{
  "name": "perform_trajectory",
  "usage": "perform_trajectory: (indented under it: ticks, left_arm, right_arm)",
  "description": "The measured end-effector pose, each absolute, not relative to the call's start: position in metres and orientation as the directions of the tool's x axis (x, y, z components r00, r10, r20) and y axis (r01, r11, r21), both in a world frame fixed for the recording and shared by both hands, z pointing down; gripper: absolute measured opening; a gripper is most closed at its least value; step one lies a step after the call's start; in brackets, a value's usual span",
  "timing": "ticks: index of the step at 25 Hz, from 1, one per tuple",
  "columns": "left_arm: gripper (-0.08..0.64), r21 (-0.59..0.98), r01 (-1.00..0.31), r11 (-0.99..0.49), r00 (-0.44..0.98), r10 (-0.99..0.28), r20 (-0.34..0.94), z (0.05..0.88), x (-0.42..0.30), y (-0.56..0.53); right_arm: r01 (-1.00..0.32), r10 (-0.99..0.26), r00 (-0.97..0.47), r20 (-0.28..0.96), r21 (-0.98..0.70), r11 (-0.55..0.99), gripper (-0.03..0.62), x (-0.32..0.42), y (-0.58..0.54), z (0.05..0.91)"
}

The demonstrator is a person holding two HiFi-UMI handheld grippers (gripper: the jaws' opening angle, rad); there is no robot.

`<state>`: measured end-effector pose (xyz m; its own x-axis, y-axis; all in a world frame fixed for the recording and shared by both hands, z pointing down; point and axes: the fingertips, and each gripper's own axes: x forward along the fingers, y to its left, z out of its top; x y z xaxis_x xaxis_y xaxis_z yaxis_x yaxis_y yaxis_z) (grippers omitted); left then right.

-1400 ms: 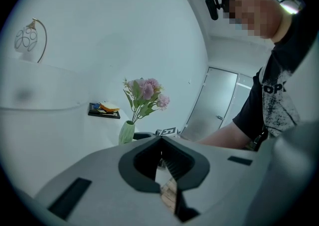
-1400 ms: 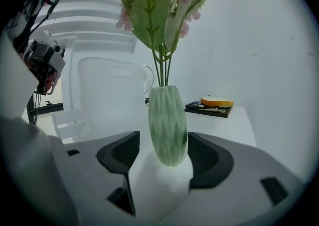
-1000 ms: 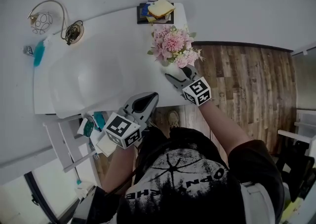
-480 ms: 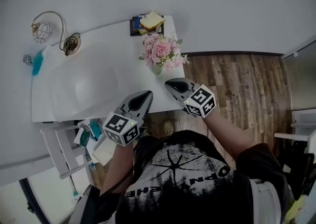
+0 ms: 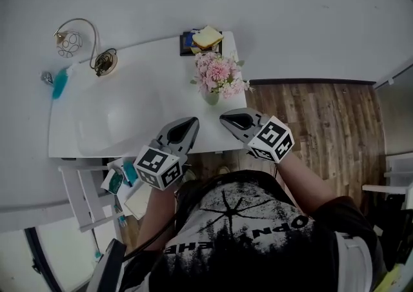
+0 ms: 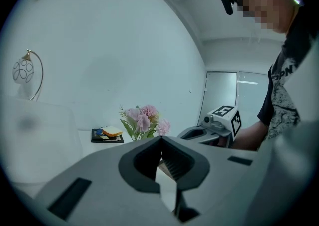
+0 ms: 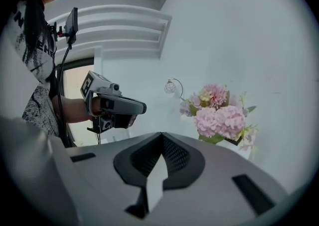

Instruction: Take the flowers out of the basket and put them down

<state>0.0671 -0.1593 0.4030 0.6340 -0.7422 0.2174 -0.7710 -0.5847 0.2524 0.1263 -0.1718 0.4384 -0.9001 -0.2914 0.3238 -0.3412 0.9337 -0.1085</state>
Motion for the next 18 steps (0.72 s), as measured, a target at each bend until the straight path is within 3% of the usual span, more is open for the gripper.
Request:
perform_trajectory:
  ticks: [18]
  left_arm:
    - [0.012, 0.245, -0.791, -0.561, 0.610, -0.755, 0.240, 0.407, 0.063, -0.164]
  right_arm:
    - [-0.302, -0.265, -0.913, 0.310, -0.078, 0.950, 0.017, 0.115, -0.182, 0.425]
